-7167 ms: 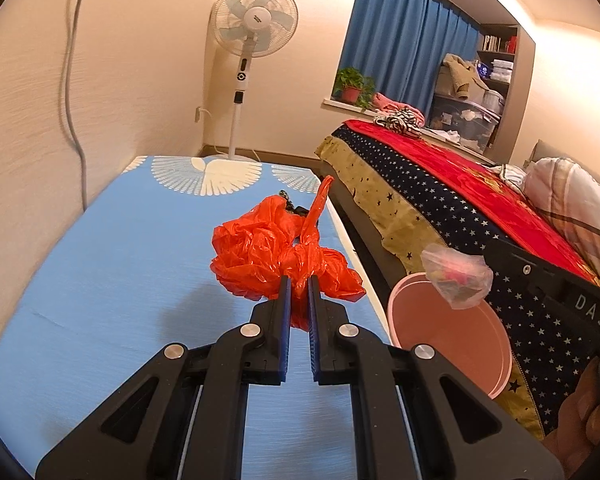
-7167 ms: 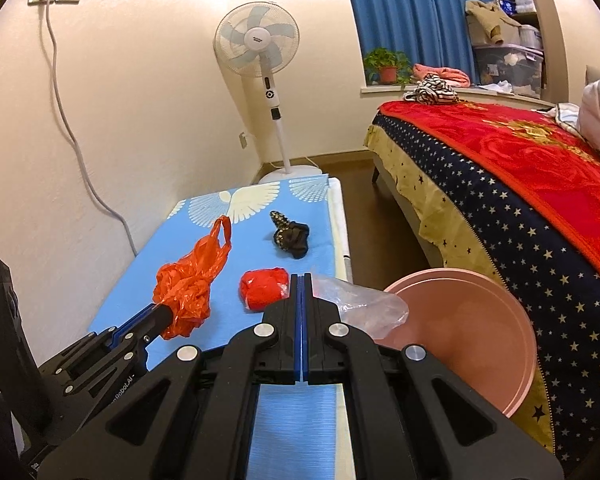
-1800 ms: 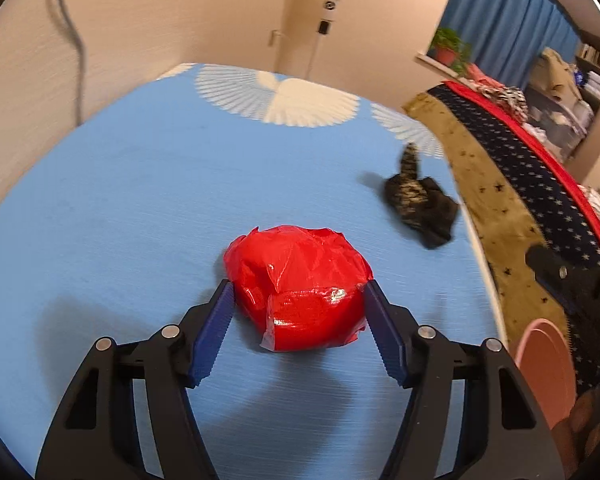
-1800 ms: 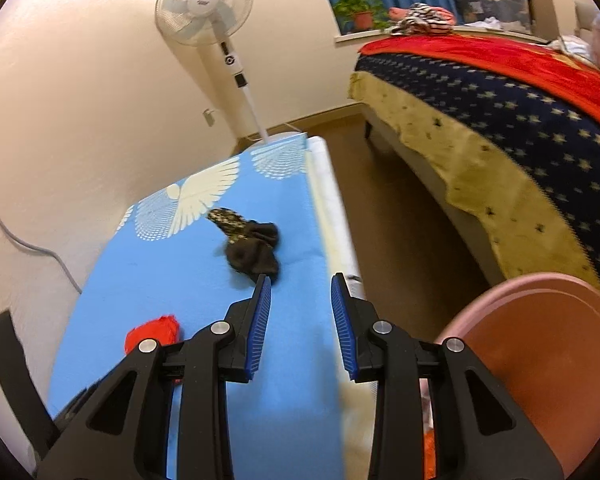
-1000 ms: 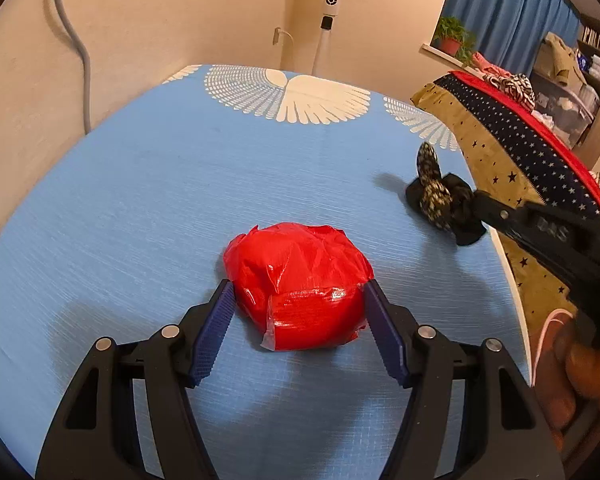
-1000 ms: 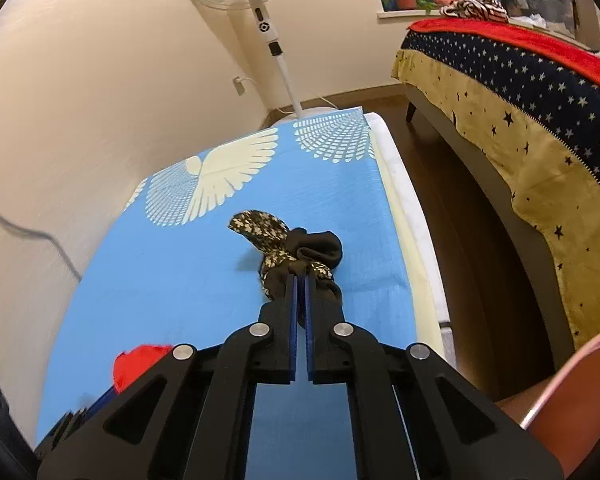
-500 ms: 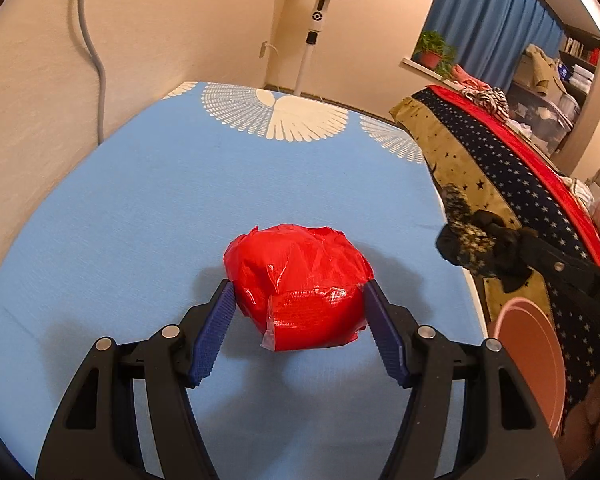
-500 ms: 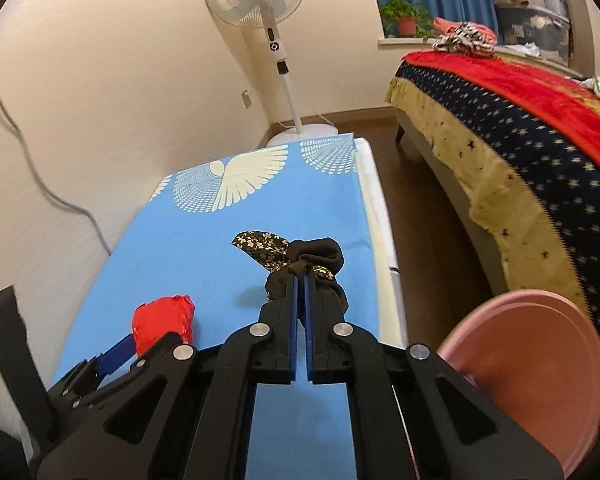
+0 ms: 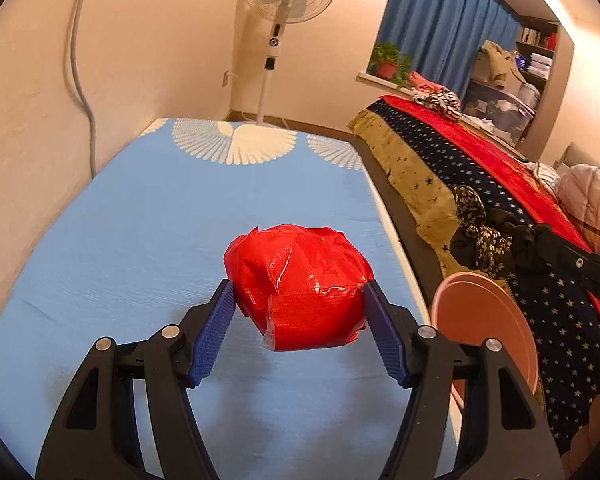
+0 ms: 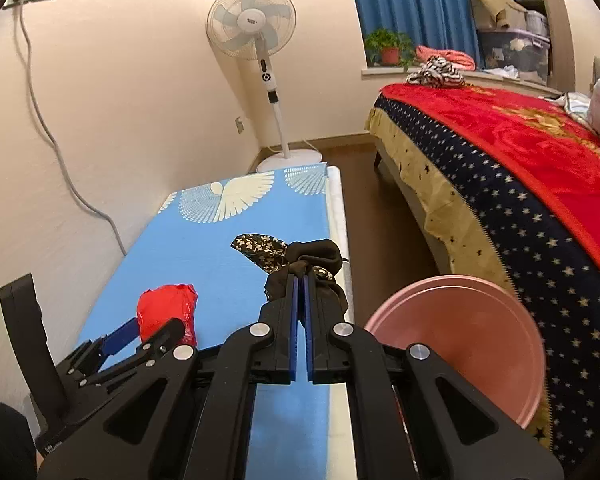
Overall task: Collect trash
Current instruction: 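Lift and carry the red bag and black pouch over the pink bucket with both tools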
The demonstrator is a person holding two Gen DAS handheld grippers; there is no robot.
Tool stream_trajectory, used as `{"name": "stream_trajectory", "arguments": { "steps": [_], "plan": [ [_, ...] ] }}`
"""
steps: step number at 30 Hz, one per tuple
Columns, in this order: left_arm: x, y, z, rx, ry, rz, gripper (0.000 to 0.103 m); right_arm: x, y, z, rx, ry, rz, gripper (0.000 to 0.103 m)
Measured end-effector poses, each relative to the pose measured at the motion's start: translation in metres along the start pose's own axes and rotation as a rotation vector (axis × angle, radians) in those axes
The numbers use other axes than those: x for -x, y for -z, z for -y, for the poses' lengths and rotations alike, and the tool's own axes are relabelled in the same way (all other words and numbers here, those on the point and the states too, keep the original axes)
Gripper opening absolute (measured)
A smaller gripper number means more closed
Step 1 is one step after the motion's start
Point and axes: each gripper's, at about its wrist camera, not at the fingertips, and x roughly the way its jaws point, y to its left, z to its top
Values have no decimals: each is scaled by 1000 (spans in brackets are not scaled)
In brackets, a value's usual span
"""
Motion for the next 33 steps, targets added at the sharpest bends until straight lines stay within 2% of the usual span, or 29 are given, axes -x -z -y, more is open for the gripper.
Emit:
{"name": "stream_trajectory", "arguments": {
  "steps": [7,13,22,33],
  "plan": [
    [17,4,7,-27,6,20,64,28,9,17,-10,11,28,3],
    [26,11,9,-57,12,24,64,34,17,30,-39,22,23,3],
    [25,17,14,-73,21,25,64,42,21,29,-18,35,41,3],
    [18,19,29,-99,49,29,64,44,23,45,-38,94,61,3]
  ]
}}
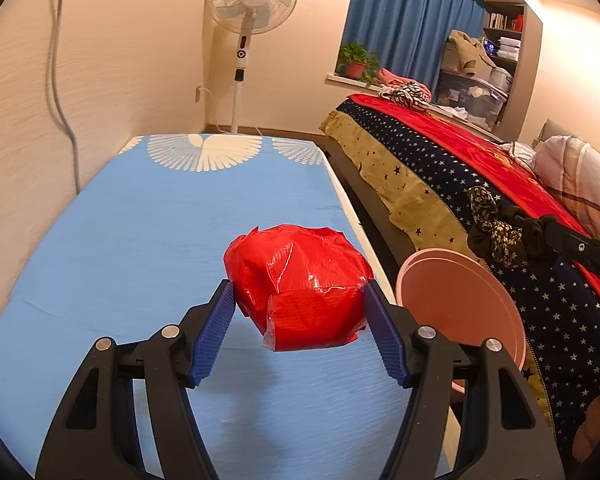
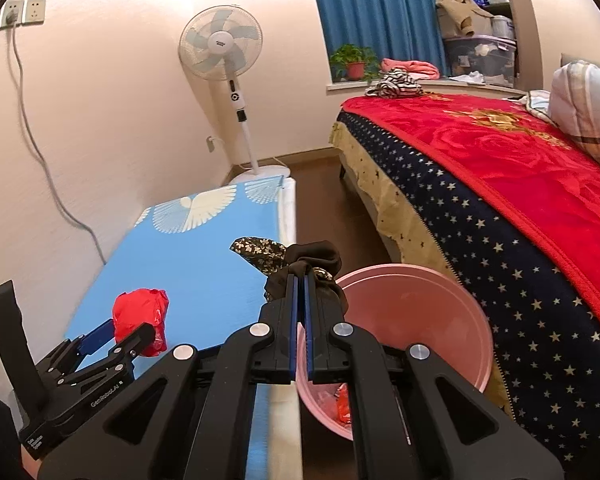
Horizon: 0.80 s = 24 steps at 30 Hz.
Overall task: Collect trash
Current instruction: 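Lift and carry the red bag and black pouch over the pink bucket with both tools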
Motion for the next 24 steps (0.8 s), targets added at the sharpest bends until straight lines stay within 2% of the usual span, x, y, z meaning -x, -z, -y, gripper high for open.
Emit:
{"name": "stream_trajectory", "arguments": {
  "steps": [12,24],
  "plan": [
    [-17,4,28,-37,39,-2,64,-4,-1,27,-38,63,6,3],
    [-35,8,65,-93,114,-3,64,-11,-3,63,-123,146,11,3]
  ]
}}
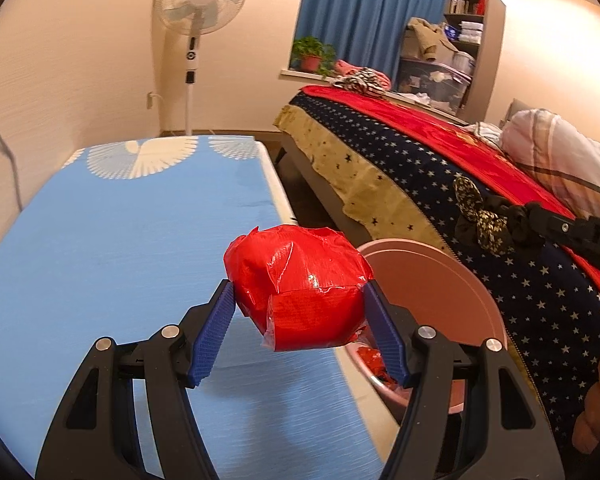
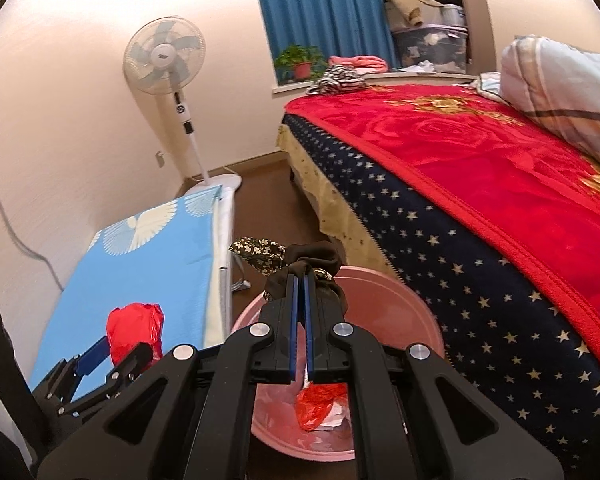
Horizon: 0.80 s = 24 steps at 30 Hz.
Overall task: Collect trash
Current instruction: 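Lift and carry the red bag and black pouch over the pink bucket with both tools, then open both tools to drop the red bag and black pouch into the bucket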
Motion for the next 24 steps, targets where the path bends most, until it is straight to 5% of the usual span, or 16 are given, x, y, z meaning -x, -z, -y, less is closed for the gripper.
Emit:
{"name": "stream_trajectory", "arguments": {
  "steps": [24],
  "plan": [
    [-38,7,65,-129,150,-49,64,-24,-3,32,-36,101,-25,3]
  ]
}}
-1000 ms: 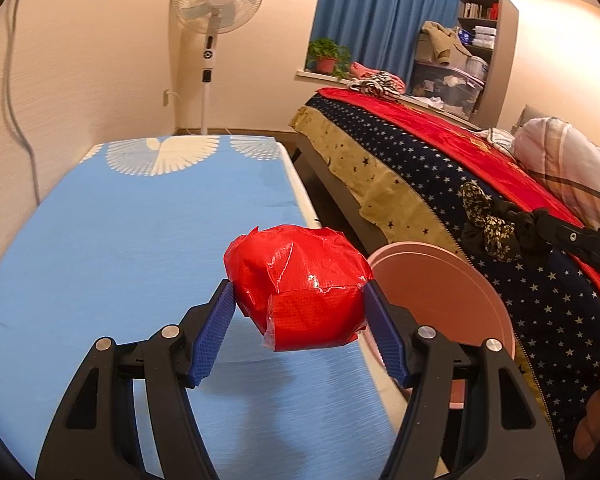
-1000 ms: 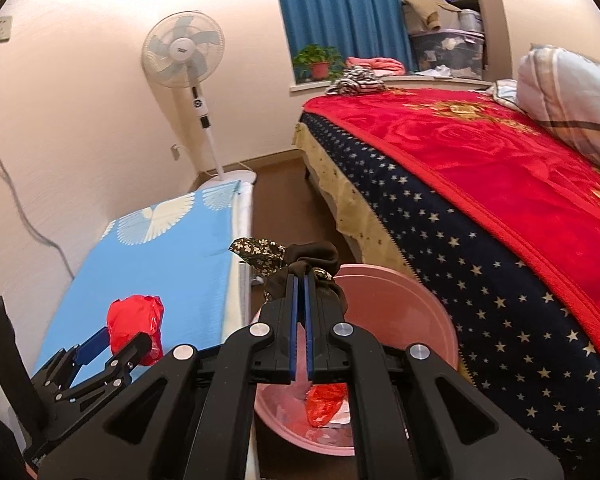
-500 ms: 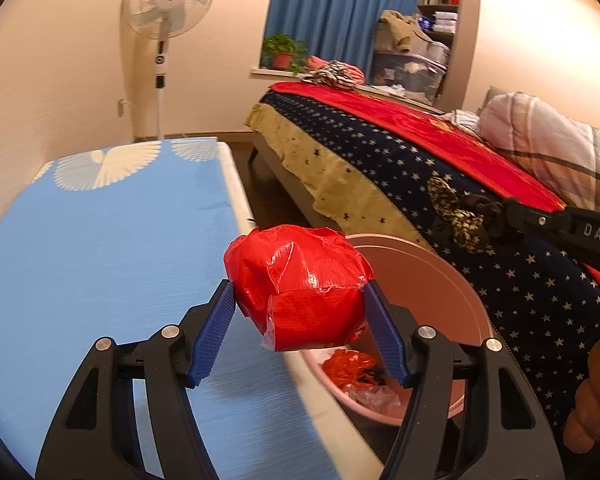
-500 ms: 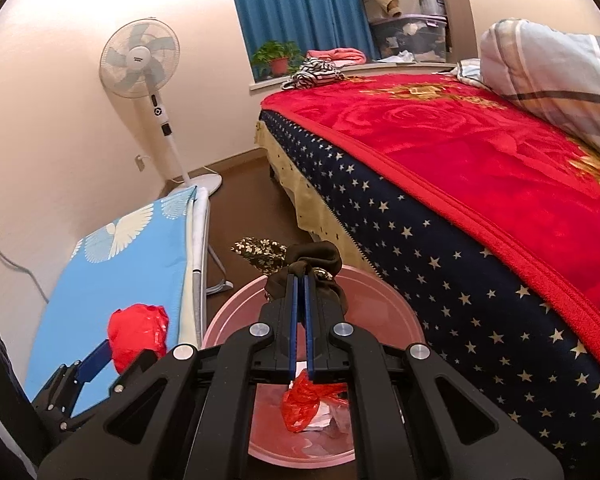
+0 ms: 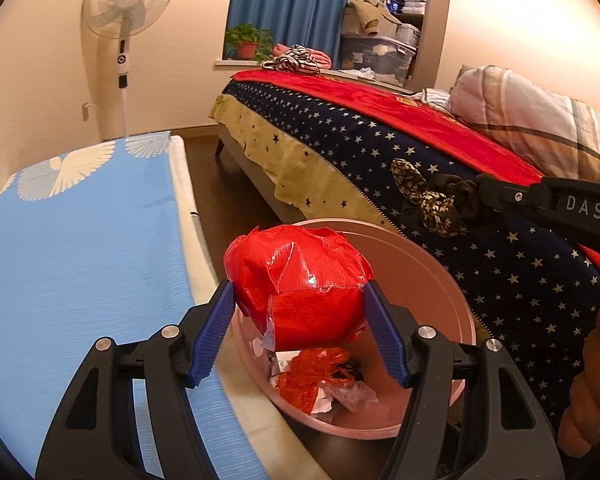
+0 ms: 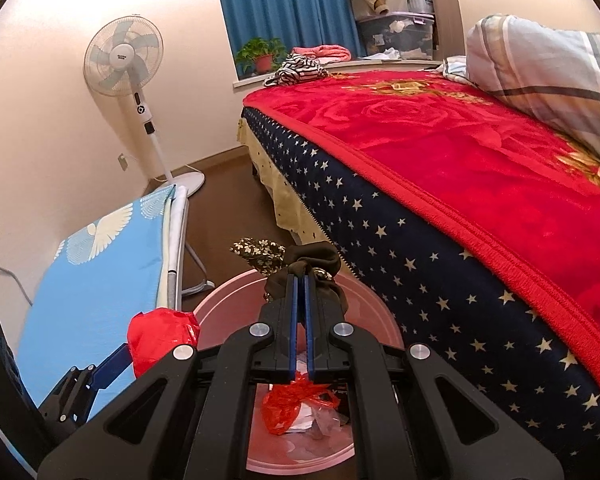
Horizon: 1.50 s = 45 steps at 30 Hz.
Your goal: Collect trash
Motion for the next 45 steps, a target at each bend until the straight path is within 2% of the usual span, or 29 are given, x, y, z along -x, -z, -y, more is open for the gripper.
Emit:
{"name": "stream_trajectory", "arguments": {
  "steps": [11,13,14,15,16,17,18,19,25,28,32,34,36,38,42,45],
  "plan": [
    [1,-1,8,-14,18,-1,65,7,-1,-4,32,6,6,4],
    [2,-3,10,-23,35,-3,66,8,-1,-6,40,12,4,8],
    [2,-3,11,-30,37,-8,69,8,-2,-7,42,12,2,8],
    [3,-4,12,-34,37,-10,78,10,-3,-8,45,17,3,9],
    [5,-4,10,-33,35,-9,82,11,-4,-8,46,23,8,16],
    [7,-4,9,-31,32,-9,84,14,-5,-9,45,31,16,34],
    [9,-4,7,-29,27,-11,84,16,-6,-9,43,39,21,46],
    [12,-4,4,-25,22,-13,84,19,-7,-8,37,51,31,65],
    [40,-6,-18,11,-42,8,88,44,-14,-7,7,69,57,90],
    [59,-7,-26,28,-75,25,88,59,-12,-11,11,56,62,97],
    [90,-5,-32,8,-119,56,89,81,-1,-25,45,26,62,98],
    [109,-4,-41,28,-139,80,90,90,6,-33,78,14,66,98],
    [127,-1,-50,57,-179,103,95,99,15,-41,103,-4,62,98],
    [145,3,-58,90,-199,121,95,108,24,-48,121,-20,59,98],
    [178,18,-60,92,-265,145,95,125,43,-65,145,-35,61,98],
    [197,28,-64,111,-314,150,95,137,59,-79,168,-22,69,98]
  ]
}}
